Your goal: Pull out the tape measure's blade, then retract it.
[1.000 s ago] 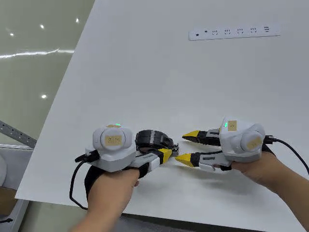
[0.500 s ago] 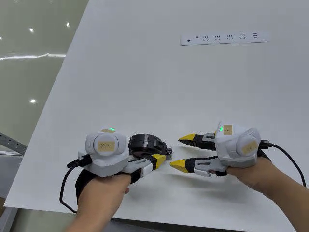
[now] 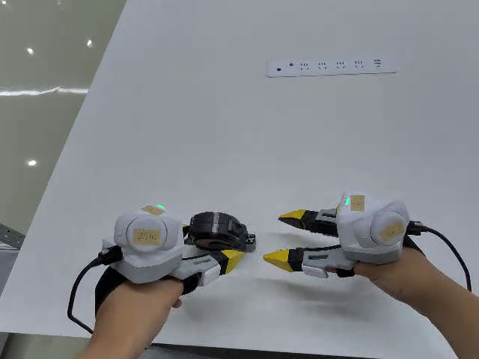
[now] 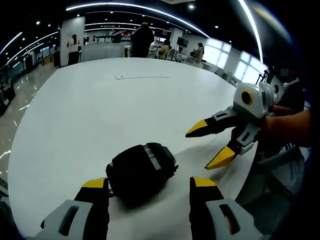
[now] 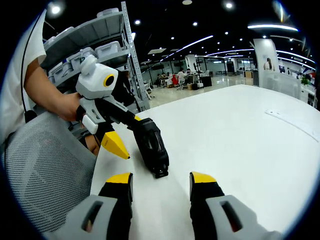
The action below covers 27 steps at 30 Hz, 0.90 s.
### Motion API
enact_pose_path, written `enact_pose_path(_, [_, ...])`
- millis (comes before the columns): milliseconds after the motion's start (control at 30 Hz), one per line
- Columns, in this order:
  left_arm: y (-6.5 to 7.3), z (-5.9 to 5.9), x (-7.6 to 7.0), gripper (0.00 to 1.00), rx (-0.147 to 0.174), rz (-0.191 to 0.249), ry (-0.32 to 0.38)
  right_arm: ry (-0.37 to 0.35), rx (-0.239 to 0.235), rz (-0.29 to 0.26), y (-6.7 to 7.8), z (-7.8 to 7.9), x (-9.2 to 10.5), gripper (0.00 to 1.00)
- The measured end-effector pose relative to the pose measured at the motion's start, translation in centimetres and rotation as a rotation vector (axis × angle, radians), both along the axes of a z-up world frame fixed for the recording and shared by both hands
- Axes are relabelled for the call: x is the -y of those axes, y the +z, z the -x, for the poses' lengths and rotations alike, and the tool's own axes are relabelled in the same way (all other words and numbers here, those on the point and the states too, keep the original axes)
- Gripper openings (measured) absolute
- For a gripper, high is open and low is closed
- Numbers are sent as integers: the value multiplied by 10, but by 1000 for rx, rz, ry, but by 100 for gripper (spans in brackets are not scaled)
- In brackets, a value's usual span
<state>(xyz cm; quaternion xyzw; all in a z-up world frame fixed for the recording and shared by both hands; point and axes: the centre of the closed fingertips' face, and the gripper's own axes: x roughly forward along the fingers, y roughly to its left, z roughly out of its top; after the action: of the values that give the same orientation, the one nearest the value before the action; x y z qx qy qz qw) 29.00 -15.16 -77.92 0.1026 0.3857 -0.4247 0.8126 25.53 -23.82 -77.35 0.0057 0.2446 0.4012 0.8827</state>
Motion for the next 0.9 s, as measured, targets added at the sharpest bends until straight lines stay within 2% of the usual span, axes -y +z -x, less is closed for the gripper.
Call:
enact_pose_path(200, [2,3,-2,63,0,-3,-36,-15,-16,10,1,6,9,48])
enact_pose_path(633, [16,0,-17,64,37,4,-90,-64,-19,25,14,15,34,54])
enact_pose_path(800, [18,-3,-25,66,49,2,-94,-102,-12,24,18,22,50,56])
enact_pose_path(900, [19,-4,-30,66,53,-2,-99,-120,-21,33,15,30,60,56])
